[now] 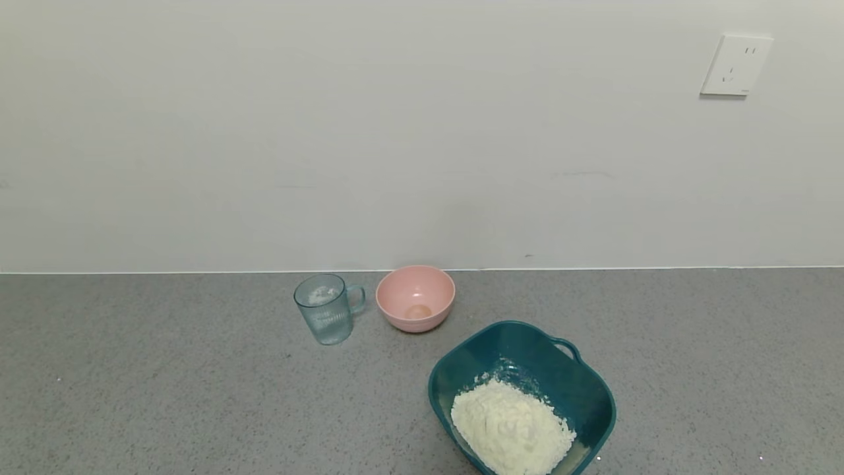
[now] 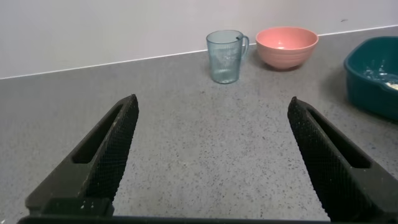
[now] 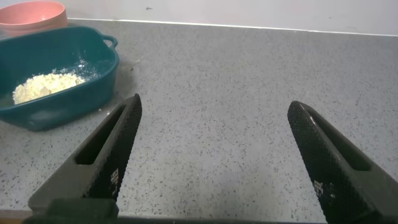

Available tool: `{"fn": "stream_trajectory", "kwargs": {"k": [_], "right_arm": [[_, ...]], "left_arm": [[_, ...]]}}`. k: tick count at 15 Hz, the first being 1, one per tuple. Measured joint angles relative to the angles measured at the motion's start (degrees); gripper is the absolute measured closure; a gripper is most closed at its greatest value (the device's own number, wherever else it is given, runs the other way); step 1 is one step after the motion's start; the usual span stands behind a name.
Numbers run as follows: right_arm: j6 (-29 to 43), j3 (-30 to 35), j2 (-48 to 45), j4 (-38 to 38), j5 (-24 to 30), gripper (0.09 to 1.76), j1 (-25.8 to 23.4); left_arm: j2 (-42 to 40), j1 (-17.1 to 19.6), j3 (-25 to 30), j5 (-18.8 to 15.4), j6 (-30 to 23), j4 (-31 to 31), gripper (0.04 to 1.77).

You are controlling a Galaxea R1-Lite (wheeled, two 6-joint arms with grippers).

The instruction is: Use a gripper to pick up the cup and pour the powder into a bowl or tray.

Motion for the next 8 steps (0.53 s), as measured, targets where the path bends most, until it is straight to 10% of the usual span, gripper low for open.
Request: {"fn": "stream_trajectory", "kwargs": {"k": [8], "right_arm": [[-0.07, 0.0, 0.0, -0.05, -0.06, 0.14, 0.0]], "left_arm": [[0.0, 0.07, 0.41, 1.05, -0.13, 3.61, 0.09]]}}
